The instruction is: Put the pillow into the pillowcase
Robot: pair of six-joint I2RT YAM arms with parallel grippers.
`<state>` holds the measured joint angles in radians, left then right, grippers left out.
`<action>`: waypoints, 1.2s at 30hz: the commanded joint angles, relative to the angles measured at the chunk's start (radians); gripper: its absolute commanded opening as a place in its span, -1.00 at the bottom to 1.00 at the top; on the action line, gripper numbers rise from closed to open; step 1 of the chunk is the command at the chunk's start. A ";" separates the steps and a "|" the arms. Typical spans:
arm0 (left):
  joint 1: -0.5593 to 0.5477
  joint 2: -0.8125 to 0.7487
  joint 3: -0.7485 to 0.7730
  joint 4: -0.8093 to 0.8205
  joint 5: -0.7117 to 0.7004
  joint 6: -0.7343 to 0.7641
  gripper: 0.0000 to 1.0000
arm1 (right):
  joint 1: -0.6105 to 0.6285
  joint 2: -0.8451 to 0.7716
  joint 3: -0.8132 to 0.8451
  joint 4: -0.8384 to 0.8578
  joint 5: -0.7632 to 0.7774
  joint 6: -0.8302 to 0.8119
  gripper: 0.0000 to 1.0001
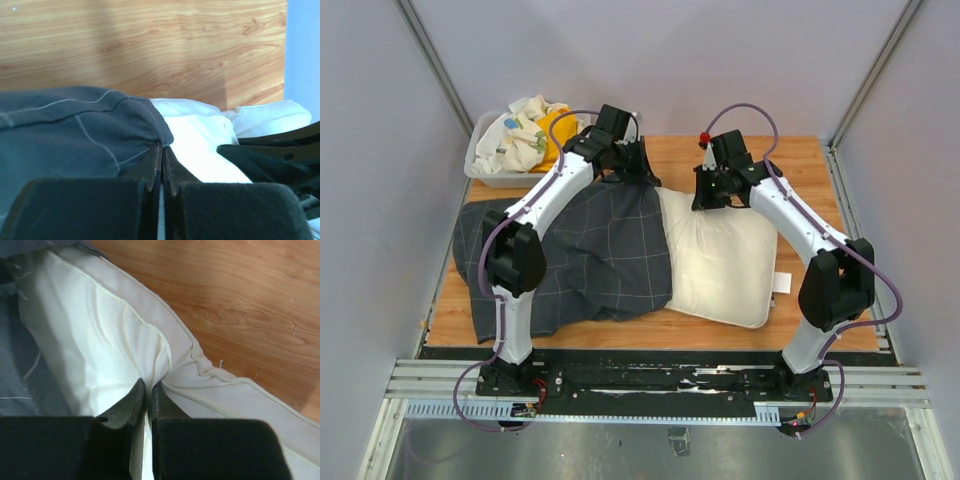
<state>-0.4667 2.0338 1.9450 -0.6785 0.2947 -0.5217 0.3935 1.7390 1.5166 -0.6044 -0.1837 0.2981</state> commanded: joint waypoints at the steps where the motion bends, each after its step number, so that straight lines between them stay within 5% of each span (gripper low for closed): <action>1: 0.003 -0.049 0.044 0.023 0.062 -0.018 -1.00 | 0.015 -0.050 0.065 0.010 -0.043 0.011 -0.99; 18: -0.020 -0.027 0.042 0.064 0.154 -0.044 -0.99 | 0.053 0.030 0.160 -0.003 -0.020 0.044 -0.98; 20: -0.019 -0.027 0.025 0.061 0.147 -0.032 -0.99 | 0.043 0.017 0.129 -0.009 -0.001 0.053 -0.81; 23: -0.019 -0.016 0.010 0.065 0.155 -0.024 -1.00 | 0.024 -0.006 0.069 0.003 0.013 0.050 -0.05; 26: -0.018 -0.009 0.013 0.062 0.161 -0.014 -0.99 | 0.004 -0.022 0.003 0.038 0.039 0.016 0.40; 36: -0.006 0.020 0.038 0.036 0.140 0.015 -0.99 | -0.035 -0.155 -0.146 -0.038 0.074 0.059 0.51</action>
<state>-0.4770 2.0308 1.9560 -0.6498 0.4114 -0.5316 0.3630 1.7042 1.4151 -0.5846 -0.1661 0.3370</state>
